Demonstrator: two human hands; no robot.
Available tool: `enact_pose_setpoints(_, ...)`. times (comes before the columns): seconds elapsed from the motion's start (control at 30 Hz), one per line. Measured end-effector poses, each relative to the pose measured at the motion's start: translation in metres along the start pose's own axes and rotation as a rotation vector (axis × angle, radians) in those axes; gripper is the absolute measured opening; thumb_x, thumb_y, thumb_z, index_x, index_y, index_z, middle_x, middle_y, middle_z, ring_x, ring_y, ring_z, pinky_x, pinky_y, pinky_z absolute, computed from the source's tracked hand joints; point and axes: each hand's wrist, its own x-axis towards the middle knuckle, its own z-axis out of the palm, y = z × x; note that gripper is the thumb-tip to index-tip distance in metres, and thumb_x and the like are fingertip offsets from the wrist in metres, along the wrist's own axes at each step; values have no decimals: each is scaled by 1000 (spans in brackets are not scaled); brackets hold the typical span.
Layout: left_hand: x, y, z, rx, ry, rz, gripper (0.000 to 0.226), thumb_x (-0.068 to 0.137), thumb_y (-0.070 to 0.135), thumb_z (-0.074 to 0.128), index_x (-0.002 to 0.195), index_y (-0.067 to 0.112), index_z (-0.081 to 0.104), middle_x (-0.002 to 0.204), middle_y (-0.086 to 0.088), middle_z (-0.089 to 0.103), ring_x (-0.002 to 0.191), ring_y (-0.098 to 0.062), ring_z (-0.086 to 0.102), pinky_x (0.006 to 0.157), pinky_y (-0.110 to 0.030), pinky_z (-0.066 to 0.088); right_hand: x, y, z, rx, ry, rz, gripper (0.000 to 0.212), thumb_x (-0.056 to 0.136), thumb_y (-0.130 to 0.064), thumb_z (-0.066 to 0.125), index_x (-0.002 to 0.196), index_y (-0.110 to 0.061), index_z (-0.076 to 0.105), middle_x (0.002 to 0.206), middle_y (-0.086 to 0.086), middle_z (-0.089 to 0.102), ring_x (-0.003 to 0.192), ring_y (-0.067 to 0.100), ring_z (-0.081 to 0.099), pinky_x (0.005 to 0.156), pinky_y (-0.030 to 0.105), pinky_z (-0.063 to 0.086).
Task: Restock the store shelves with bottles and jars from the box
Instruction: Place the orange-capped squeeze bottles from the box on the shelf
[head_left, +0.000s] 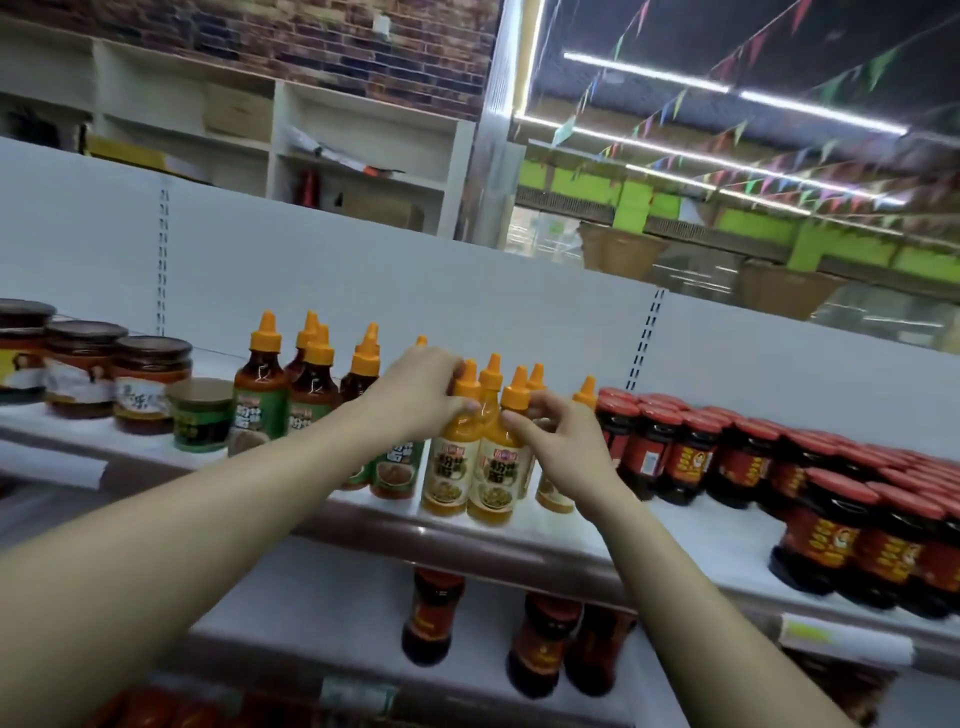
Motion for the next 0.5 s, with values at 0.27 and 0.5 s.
enact_pose_setpoints(0.27,1,-1,4,-66,-4,-9,33,89,39,79,109,14,71,110,-7,74,95,-25,69,85,-45,60,1,3,0,6,-37,20,22,96,-35,74,115,-23,73,105,-7,79,98,7,75,84,29,63)
enact_pose_setpoints(0.5,-11,-1,4,-117,49,-43,57,85,45,81,132,20,60,116,-1,72,99,-17,67,86,-36,60,-4,-1,-4,-44,-23,-20,33,94,-40,76,122,-24,67,106,-12,72,97,3,68,74,16,54)
